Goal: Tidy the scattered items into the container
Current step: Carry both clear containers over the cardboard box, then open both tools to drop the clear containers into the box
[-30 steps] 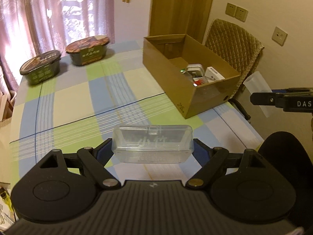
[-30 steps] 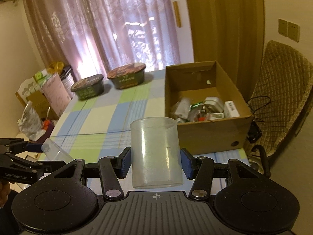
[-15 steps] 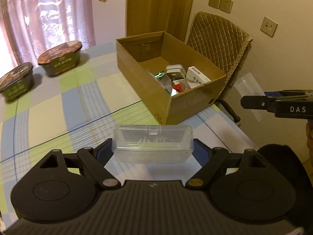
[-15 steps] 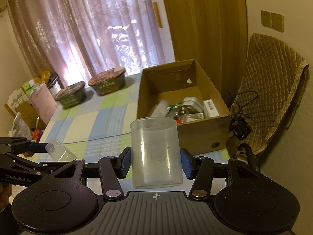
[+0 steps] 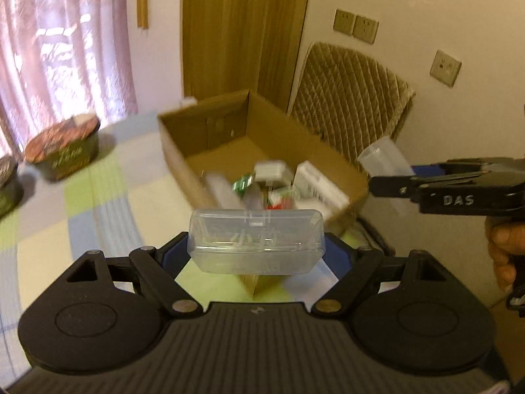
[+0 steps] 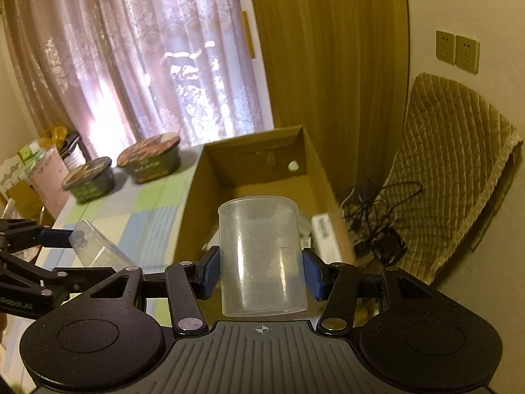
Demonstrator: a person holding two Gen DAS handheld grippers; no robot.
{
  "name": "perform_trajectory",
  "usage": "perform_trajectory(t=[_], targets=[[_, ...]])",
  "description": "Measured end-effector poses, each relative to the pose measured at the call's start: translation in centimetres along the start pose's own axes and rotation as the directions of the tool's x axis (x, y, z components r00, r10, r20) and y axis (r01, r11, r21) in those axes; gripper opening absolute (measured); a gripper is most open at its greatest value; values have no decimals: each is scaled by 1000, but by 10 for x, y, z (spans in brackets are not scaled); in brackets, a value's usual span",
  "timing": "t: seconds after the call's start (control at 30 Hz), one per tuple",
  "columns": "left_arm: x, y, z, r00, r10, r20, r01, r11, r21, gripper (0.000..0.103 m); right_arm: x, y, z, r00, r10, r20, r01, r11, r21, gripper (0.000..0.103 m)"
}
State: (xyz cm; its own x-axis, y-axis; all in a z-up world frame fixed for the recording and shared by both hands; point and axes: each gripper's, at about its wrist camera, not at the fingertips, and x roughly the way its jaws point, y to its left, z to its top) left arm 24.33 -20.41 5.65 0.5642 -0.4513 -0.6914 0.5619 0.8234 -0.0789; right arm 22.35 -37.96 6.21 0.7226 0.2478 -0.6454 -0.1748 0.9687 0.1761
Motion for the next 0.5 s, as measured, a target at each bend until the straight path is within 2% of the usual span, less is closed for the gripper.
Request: perform_trajectory(t=[0.27, 0.37, 0.5], targets=[[51, -11, 36, 997, -55, 46, 50, 993, 104, 82, 34, -26, 39, 1000, -9, -15, 9, 1000, 27, 55], [72, -10, 38, 997, -56, 49, 50, 991, 124, 101, 43, -30, 42, 1000, -15, -18, 16, 999, 28, 55], [79, -1, 29, 999, -30, 37, 25, 993, 119, 100, 54, -36, 38, 999, -18, -29, 19, 999, 38, 55]])
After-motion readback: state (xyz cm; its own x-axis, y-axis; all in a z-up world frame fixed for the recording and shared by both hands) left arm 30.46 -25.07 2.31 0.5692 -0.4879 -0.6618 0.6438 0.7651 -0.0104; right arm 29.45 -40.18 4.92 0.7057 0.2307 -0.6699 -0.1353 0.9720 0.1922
